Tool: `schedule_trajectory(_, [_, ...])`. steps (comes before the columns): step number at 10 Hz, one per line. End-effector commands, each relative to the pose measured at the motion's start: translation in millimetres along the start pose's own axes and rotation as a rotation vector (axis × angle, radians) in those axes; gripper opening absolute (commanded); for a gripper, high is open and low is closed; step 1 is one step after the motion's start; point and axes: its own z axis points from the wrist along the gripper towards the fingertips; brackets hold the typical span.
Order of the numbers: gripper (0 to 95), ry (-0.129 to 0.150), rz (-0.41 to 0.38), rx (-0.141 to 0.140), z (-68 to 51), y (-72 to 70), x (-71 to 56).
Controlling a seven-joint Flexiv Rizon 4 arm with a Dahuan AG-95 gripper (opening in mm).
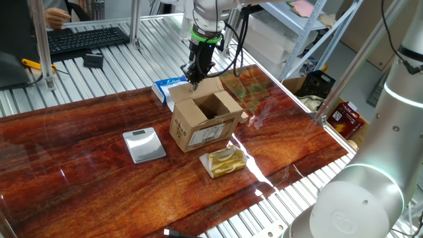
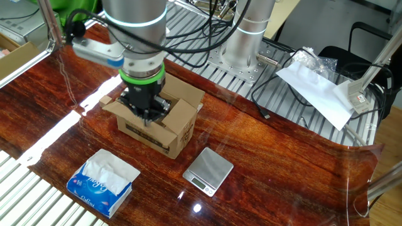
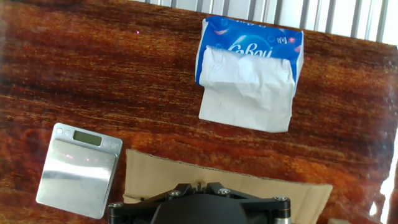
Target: Open a box
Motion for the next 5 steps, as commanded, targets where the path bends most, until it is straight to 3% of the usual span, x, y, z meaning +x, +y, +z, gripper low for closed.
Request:
schedule_trajectory(1, [0.0, 0.003, -0.020, -0.010, 2.7, -6.9, -6.8])
schedule_trajectory(5, [0.0, -0.008, -0.039, -0.014, 17.3, -18.0, -3.3])
